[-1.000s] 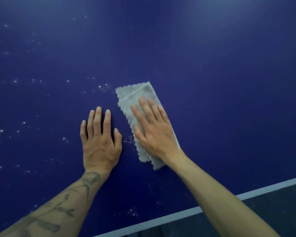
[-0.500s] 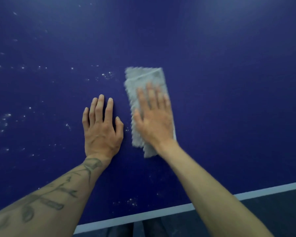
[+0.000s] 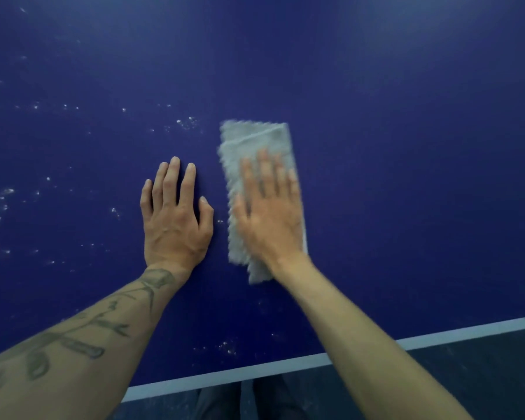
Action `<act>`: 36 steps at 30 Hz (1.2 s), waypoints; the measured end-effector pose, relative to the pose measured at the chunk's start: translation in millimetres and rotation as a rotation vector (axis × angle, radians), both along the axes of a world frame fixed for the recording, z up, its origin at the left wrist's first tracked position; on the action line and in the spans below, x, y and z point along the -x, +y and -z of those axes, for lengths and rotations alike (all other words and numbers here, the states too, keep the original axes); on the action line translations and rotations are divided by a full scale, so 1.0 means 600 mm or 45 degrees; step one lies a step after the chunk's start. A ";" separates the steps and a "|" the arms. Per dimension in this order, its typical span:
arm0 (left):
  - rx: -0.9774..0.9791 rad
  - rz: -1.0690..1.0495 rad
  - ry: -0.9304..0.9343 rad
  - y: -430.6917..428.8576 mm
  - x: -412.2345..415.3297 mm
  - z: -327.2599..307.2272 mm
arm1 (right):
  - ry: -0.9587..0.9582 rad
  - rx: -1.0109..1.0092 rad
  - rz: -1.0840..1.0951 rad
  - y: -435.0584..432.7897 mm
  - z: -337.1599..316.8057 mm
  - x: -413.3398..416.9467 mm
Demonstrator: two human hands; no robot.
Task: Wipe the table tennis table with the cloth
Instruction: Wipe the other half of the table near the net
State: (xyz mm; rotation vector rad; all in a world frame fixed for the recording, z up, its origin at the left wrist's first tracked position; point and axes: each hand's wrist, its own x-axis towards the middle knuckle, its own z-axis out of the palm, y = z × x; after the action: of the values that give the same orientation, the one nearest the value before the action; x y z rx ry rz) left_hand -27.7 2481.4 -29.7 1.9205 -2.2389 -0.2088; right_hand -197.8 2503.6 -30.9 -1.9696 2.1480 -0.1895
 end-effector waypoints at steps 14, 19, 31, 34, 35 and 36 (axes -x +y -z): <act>-0.033 -0.002 0.029 0.002 -0.001 -0.004 | 0.024 -0.027 0.201 0.027 0.001 0.061; -0.019 0.004 0.044 0.002 -0.001 -0.004 | 0.011 0.000 -0.317 0.146 0.007 0.057; 0.031 0.017 0.052 0.007 -0.001 -0.002 | -0.001 -0.024 0.040 0.116 0.003 0.044; 0.040 0.012 0.060 0.023 -0.003 -0.011 | -0.005 0.022 -0.249 0.195 0.004 0.052; 0.040 -0.003 0.069 0.036 -0.005 -0.016 | 0.011 0.018 -0.247 0.215 0.004 0.078; 0.040 -0.023 0.077 0.053 -0.009 -0.022 | 0.036 -0.003 -0.189 0.229 0.003 0.108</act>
State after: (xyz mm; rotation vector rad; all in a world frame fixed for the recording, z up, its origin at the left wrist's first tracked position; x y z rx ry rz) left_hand -22.6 2513.5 -16.7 1.8917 -2.1732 -0.2248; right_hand -262.8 2640.8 -32.9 -2.1318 2.0063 -0.1355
